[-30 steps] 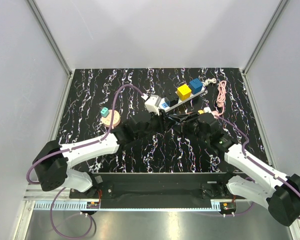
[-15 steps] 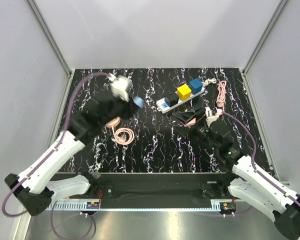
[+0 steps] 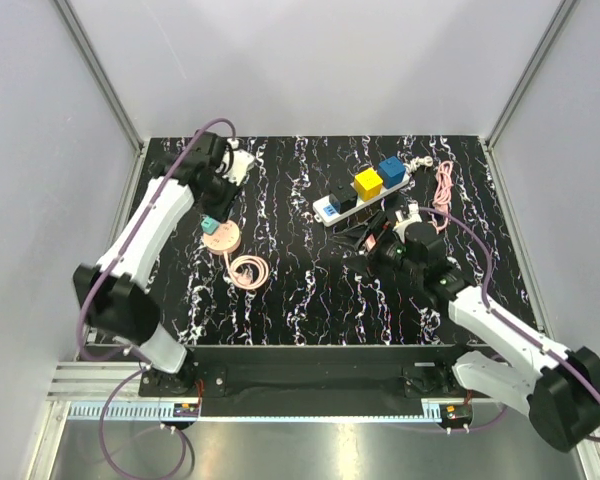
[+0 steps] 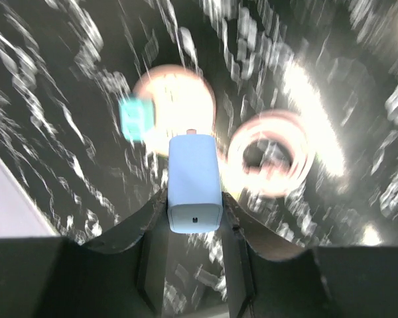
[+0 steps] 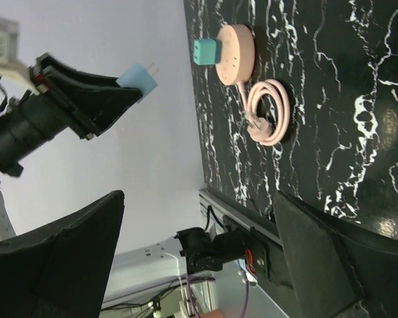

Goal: Insert the plug

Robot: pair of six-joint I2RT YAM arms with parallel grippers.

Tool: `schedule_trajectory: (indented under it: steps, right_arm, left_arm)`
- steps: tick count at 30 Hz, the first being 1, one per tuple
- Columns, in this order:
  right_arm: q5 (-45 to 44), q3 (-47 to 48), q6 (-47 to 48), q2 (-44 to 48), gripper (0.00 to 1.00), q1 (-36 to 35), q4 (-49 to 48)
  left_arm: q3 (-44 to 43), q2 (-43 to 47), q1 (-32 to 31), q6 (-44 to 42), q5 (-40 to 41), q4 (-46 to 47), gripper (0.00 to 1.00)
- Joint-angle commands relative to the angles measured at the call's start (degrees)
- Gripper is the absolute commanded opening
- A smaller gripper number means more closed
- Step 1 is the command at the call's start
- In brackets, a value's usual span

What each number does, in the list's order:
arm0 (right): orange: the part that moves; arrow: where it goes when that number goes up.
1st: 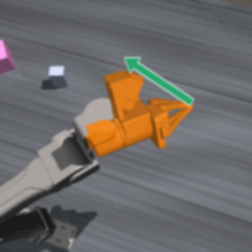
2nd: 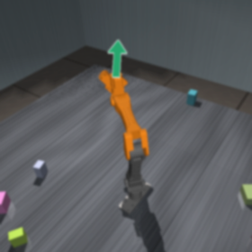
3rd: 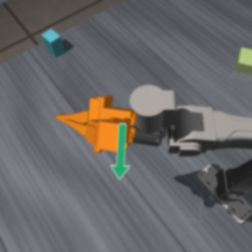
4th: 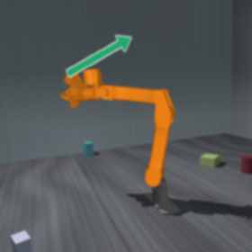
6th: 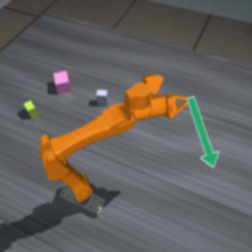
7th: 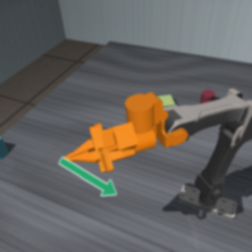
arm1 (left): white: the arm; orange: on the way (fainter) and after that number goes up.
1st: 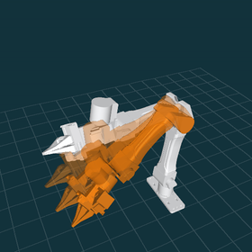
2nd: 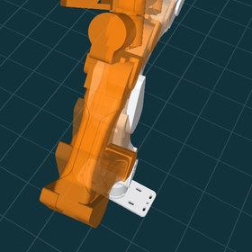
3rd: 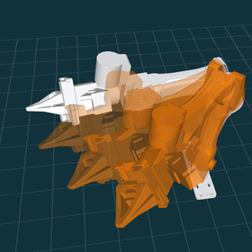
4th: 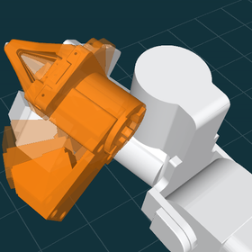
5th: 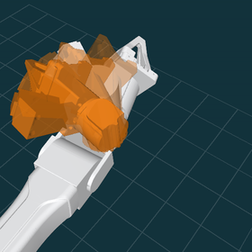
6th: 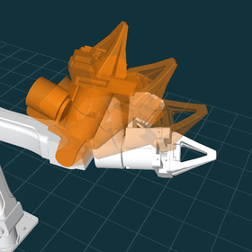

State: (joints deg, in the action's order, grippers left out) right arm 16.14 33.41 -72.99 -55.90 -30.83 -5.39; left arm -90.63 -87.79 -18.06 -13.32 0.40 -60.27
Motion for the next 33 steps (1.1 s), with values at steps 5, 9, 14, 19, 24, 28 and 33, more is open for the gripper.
schedule_trajectory:
  steps: [5, 9, 14, 19, 24, 28, 33]
  right_arm:
    - [14.61, 3.33, 5.49, -6.59, 1.0, 4.37, -2.87]
    - [18.13, 3.94, 6.98, -8.69, 1.0, 6.92, -3.22]
    - [19.98, 4.73, 8.57, -10.72, 1.0, 8.33, -3.75]
    - [23.05, 5.35, 8.92, -13.36, 1.0, 10.35, -4.46]
    - [24.2, 5.0, 9.45, -14.24, 1.0, 11.67, -4.63]
    - [24.81, 4.74, 9.53, -14.5, 1.0, 12.72, -4.81]
    - [25.17, 4.74, 9.53, -14.59, 1.0, 13.34, -4.98]
  left_arm:
    - [-7.63, -10.8, 3.91, -12.25, -7.87, -10.13, 0.0]
    - [-7.89, -15.65, 3.65, -13.92, -6.74, -11.27, 0.0]
    - [-13.51, -23.11, 3.65, -12.61, -7.34, -14.61, 0.0]
    - [-16.59, -27.69, 3.21, -11.55, -4.89, -16.19, 0.0]
    - [-18.53, -31.04, 3.3, -10.41, -3.3, -16.72, 0.0]
    - [-18.18, -32.09, 3.39, -9.79, -1.46, -16.99, 0.0]
    - [-17.83, -32.62, 3.65, -9.62, -1.45, -16.99, 0.0]
